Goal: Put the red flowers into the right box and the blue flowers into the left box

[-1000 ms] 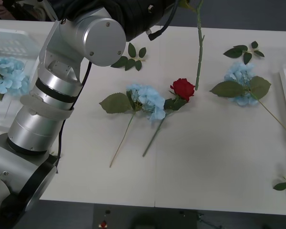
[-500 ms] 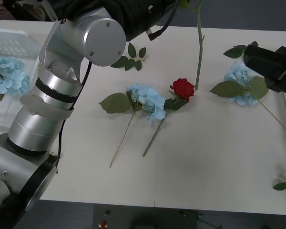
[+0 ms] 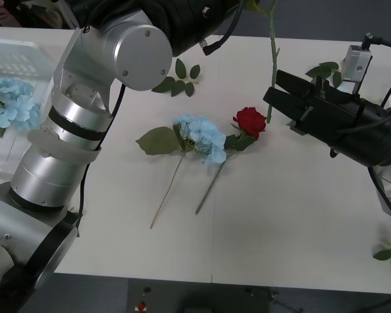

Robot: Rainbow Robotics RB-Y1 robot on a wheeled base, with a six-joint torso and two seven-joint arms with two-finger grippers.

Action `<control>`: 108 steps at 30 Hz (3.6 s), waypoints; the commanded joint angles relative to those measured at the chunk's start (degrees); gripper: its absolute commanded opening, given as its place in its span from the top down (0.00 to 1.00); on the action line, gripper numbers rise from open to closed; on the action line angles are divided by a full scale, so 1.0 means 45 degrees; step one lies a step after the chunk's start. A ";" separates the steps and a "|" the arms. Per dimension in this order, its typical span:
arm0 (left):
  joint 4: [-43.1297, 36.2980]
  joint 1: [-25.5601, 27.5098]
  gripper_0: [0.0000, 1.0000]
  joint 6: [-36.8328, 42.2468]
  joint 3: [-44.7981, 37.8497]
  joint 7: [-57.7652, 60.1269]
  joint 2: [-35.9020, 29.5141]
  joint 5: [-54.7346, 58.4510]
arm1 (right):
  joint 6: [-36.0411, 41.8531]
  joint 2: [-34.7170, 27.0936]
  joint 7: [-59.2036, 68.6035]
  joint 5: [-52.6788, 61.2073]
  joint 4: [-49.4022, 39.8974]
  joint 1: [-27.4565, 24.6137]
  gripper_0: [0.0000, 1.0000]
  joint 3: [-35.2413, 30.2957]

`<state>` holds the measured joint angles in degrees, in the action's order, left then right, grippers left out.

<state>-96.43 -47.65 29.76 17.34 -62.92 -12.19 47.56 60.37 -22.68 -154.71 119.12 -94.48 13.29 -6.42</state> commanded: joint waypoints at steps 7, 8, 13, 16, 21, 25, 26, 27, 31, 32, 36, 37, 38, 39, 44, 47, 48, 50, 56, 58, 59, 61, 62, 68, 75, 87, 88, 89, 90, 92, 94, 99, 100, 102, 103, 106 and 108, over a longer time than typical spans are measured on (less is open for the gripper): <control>-0.0466 -0.0349 1.00 -0.0128 0.0130 -0.0374 -0.0025 -0.0022 | -0.0311 0.1075 -0.0065 -0.0338 -0.0373 0.0992 0.31 0.0021; -0.0466 -0.0349 1.00 -0.0128 0.0130 -0.0374 -0.0025 -0.0022 | -0.0311 0.1114 -0.0065 -0.0338 -0.0373 0.1031 0.44 0.0021; -0.0466 -0.0349 1.00 -0.0128 0.0130 -0.0374 -0.0025 -0.0022 | -0.0526 0.1251 -0.0065 -0.0748 -0.0353 0.1168 1.00 0.0040; -0.0466 -0.0349 1.00 -0.0128 0.0130 -0.0374 -0.0025 -0.0022 | -0.0780 0.1251 -0.0065 -0.0768 -0.0353 0.1207 1.00 0.0157; -0.0466 -0.0349 1.00 -0.0128 0.0130 -0.0374 -0.0025 -0.0022 | -0.1034 0.1231 -0.0065 -0.0768 -0.0353 0.1265 1.00 0.0294; -0.0466 -0.0349 0.41 -0.0128 0.0130 -0.0374 -0.0025 -0.0022 | -0.1073 0.1251 -0.0065 -0.0768 -0.0353 0.1285 1.00 0.0294; -0.0466 -0.0349 0.05 -0.0128 0.0130 -0.0374 -0.0025 -0.0022 | -0.1092 0.1231 -0.0065 -0.0768 -0.0353 0.1285 1.00 0.0294; -0.0466 -0.0349 0.00 -0.0128 0.0130 -0.0374 -0.0025 -0.0022 | -0.1112 0.1231 -0.0065 -0.0768 -0.0353 0.1305 1.00 0.0294; -0.0466 -0.0349 0.00 -0.0128 0.0130 -0.0374 -0.0025 -0.0022 | -0.1131 0.1212 -0.0065 -0.0768 -0.0353 0.1324 1.00 0.0294; -0.0466 -0.0349 0.00 -0.0128 0.0130 -0.0374 -0.0025 -0.0022 | -0.1170 0.1192 -0.0065 -0.0768 -0.0353 0.1305 1.00 0.0294; -0.0466 -0.0349 0.00 -0.0128 0.0130 -0.0374 -0.0025 -0.0022 | -0.1229 0.1153 -0.0015 -0.0768 -0.0353 0.1324 1.00 0.0294; -0.0466 -0.0349 0.00 -0.0128 0.0130 -0.0374 -0.0025 -0.0022 | -0.1229 0.1114 0.0102 -0.0768 -0.0353 0.1305 1.00 0.0294; -0.0466 -0.0349 0.00 -0.0128 0.0130 -0.0374 -0.0025 -0.0022 | -0.1249 0.1016 0.0434 -0.0768 -0.0353 0.1305 1.00 0.0314; -0.0466 -0.0349 0.00 -0.0128 0.0130 -0.0374 -0.0025 -0.0022 | -0.1268 0.0938 0.0591 -0.0768 -0.0353 0.1305 1.00 0.0314; -0.0466 -0.0349 0.00 -0.0128 0.0130 -0.0374 -0.0025 -0.0022 | -0.1620 -0.0898 0.3520 -0.1393 -0.0353 0.1226 1.00 0.0431; -0.0271 -0.0056 0.00 -0.0187 0.0072 -0.0354 -0.0123 -0.0061 | -0.1971 -0.2538 0.5747 -0.1803 -0.0080 0.1168 1.00 0.0470; -0.0271 -0.0037 0.00 -0.0207 0.0052 -0.0354 -0.0220 -0.0080 | -0.1991 -0.3183 0.6469 -0.1803 0.0194 0.1168 1.00 0.0470; -0.0486 -0.0017 0.00 -0.0324 -0.0143 -0.0296 -0.0767 0.0134 | -0.2108 -0.4101 0.7466 -0.1764 0.0741 0.1148 1.00 0.0450; -0.2751 0.0686 0.00 0.3485 -0.0534 0.1228 -0.4810 0.2615 | -0.1190 -0.7343 0.9028 -0.1725 0.3553 0.0758 1.00 0.0099; -0.3493 0.1213 0.00 0.4930 -0.0690 0.1247 -0.5845 0.3631 | -0.0643 -0.8183 0.9048 -0.1725 0.4608 0.0699 1.00 0.0001; -0.3865 0.1662 0.00 0.5672 -0.0749 0.1208 -0.6412 0.4256 | -0.0331 -0.8691 0.8969 -0.1705 0.5467 0.0699 1.00 -0.0077; -0.4353 0.2404 0.00 0.6454 -0.0749 0.1130 -0.7115 0.4920 | 0.0158 -0.9355 0.8950 -0.1705 0.6776 0.0699 1.00 -0.0233; -0.4587 0.2893 0.00 0.7020 -0.0710 0.1052 -0.7486 0.5173 | 0.0353 -0.9745 0.8950 -0.1705 0.7557 0.0719 1.00 -0.0292; -0.4548 0.4514 0.00 0.8231 0.0501 0.0114 -0.8462 0.4158 | 0.0490 -1.0663 0.8774 -0.2565 1.0389 0.0738 1.00 -0.0370; -0.1697 0.3654 0.00 0.6551 0.3177 -0.0804 -0.7564 0.2322 | -0.0995 -1.0331 0.8501 -0.3307 1.1756 0.0719 1.00 -0.0370; 0.3733 -0.0154 0.00 0.6532 0.6185 -0.1155 -0.3775 -0.0334 | -0.3905 -0.9335 0.8247 -0.5201 1.1756 0.0680 0.53 0.0411; 0.4124 -0.0467 0.00 0.6532 0.6556 -0.1214 -0.3482 -0.0569 | -0.4022 -0.9335 0.8188 -0.5182 1.1737 0.0680 0.43 0.0646; 0.4260 -0.0603 0.00 0.6493 0.6751 -0.1214 -0.3345 -0.0705 | -0.4042 -0.9335 0.8188 -0.5182 1.1737 0.0680 0.40 0.0743; 0.4671 -0.0916 0.00 0.6493 0.7240 -0.1233 -0.3072 -0.1194 | -0.4042 -0.9335 0.8149 -0.5182 1.1737 0.0680 0.35 0.0939; 0.5022 -0.1209 0.02 0.6454 0.7826 -0.1233 -0.2818 -0.1877 | -0.3905 -0.9335 0.8130 -0.5201 1.1639 0.0680 0.32 0.1075; 0.5413 -0.1385 0.49 0.6200 0.8314 -0.1233 -0.2603 -0.2307 | -0.3299 -0.9355 0.8305 -0.5182 1.1405 0.0680 0.32 0.1114; 0.6214 -0.1443 1.00 0.5008 0.8939 -0.1233 -0.2544 -0.2268 | -0.0995 -0.9804 1.1919 -0.5240 0.9881 0.0738 0.32 0.1114; 0.6311 -0.1424 1.00 0.4832 0.9017 -0.1233 -0.2544 -0.2268 | -0.0389 -0.9980 1.3403 -0.5416 0.9217 0.0738 0.31 0.1114; 0.6350 -0.1443 1.00 0.4793 0.9056 -0.1233 -0.2544 -0.2248 | 0.0705 -1.0351 1.6411 -0.6256 0.7596 0.0758 0.31 0.0978; 0.6331 -0.1424 1.00 0.4774 0.9036 -0.1214 -0.2564 -0.2248 | 0.1056 -1.0429 1.7309 -0.6549 0.7127 0.0777 0.31 0.0919; 0.6175 -0.1502 1.00 0.4793 0.8978 -0.1155 -0.2740 -0.2248 | 0.2541 -1.0585 2.0610 -0.7994 0.5311 0.1226 0.31 0.0880; 0.5452 -0.1678 1.00 0.4969 0.8607 -0.1136 -0.3423 -0.2073 | 0.4650 -1.0429 2.3383 -0.9420 0.4002 0.2398 0.31 0.1212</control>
<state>-68.22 -53.36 51.89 58.09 -66.90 -23.84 37.39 74.49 -68.37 -57.28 81.55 -73.20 17.41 -1.46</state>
